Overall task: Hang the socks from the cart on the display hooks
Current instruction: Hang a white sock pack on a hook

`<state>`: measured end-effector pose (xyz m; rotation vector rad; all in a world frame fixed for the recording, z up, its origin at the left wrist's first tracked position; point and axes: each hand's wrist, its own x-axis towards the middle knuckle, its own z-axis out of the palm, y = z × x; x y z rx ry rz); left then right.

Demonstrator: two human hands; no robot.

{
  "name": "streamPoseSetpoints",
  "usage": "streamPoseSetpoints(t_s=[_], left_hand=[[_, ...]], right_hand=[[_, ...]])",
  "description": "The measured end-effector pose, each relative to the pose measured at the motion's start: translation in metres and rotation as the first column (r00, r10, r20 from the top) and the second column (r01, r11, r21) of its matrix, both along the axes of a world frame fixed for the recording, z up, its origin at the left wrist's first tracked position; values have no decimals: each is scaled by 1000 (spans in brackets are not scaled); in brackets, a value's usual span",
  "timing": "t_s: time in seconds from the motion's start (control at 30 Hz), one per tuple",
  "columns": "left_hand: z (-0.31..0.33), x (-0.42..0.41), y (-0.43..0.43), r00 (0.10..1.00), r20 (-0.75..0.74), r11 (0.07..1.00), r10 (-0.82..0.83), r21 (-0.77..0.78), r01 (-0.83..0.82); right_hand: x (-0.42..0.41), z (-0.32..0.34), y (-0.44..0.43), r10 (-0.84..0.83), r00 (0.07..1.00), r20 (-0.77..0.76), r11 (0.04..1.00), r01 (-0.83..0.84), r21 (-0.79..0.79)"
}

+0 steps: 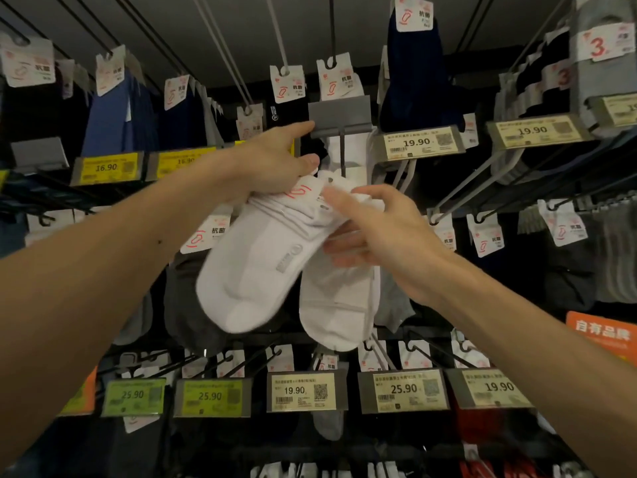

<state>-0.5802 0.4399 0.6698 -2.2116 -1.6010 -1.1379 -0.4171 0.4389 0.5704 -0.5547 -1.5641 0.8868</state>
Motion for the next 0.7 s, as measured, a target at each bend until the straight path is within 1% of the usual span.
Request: streamPoseSetpoints(t_s=[0.1, 0.17, 0.23, 0.3, 0.33, 0.5, 0.57, 0.7], left_hand=[[-8, 8, 4, 994, 100, 999, -42, 16, 41], [-13, 9, 5, 970, 208, 991, -128, -10, 133], [-18, 10, 5, 948, 263, 980, -180, -35, 196], [-23, 11, 9, 940, 274, 975, -204, -26, 220], [-25, 12, 11, 937, 276, 973, -215, -23, 230], [-33, 14, 19, 923, 306, 968, -235, -15, 251], [-35, 16, 24, 925, 300, 972, -233, 37, 233], [-40, 18, 34, 957, 232, 980, -172, 142, 142]], right_hand=[[-1, -2, 11, -16, 994, -110, 999, 20, 37], [3, -3, 17, -49, 994, -101, 993, 59, 101], [6, -6, 22, -100, 993, -57, 982, 108, 155], [9, -10, 30, -175, 984, -7, 959, 173, 223], [10, -12, 33, -207, 978, -10, 947, 203, 250], [17, -15, 42, -265, 953, -145, 916, 296, 272], [18, -12, 44, -297, 942, -157, 904, 330, 273], [21, -6, 51, -360, 924, -133, 882, 383, 274]])
